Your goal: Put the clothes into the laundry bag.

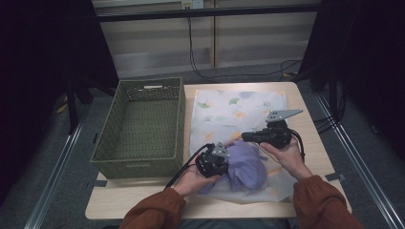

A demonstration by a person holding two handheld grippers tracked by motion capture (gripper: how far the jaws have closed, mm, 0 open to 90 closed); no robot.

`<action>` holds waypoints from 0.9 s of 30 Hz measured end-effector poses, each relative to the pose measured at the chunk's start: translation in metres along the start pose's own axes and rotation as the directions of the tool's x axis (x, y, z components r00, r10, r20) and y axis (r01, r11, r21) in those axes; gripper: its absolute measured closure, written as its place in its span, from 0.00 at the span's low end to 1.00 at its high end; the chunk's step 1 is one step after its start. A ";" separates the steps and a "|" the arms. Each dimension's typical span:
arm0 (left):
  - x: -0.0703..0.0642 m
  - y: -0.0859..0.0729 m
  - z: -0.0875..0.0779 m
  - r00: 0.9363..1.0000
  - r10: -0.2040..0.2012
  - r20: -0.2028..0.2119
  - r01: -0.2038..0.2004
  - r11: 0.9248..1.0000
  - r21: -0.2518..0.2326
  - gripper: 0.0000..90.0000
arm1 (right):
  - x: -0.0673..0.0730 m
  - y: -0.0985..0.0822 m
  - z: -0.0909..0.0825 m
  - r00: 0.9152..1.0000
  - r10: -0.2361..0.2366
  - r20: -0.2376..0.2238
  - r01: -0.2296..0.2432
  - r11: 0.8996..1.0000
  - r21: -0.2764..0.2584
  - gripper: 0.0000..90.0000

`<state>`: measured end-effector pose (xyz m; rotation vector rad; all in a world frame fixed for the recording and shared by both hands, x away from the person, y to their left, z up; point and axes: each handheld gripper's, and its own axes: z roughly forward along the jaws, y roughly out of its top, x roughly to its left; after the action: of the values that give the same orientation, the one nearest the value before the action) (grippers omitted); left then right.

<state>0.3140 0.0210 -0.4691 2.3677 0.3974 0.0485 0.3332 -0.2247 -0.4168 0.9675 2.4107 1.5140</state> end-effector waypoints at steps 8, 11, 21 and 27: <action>0.012 0.007 0.004 0.999 -0.053 0.001 0.053 0.998 -0.037 0.96 | 0.000 0.001 -0.001 1.000 0.002 0.000 -0.002 1.000 -0.001 0.98; 0.011 0.005 0.003 0.999 -0.045 -0.001 0.045 0.999 -0.011 0.92 | 0.000 0.001 -0.002 1.000 0.001 0.001 -0.001 1.000 -0.004 0.98; 0.000 0.002 -0.022 1.000 -0.012 -0.003 0.012 0.997 -0.080 0.68 | 0.000 0.001 -0.001 1.000 0.001 0.000 -0.001 1.000 -0.001 0.98; -0.008 0.008 -0.028 0.998 -0.040 0.043 0.047 0.986 -0.162 0.47 | 0.000 0.001 -0.001 1.000 -0.001 -0.001 0.001 1.000 -0.001 0.98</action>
<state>0.3046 0.0320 -0.4427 2.1949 0.4104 0.0132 0.3331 -0.2254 -0.4152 0.9652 2.4102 1.5151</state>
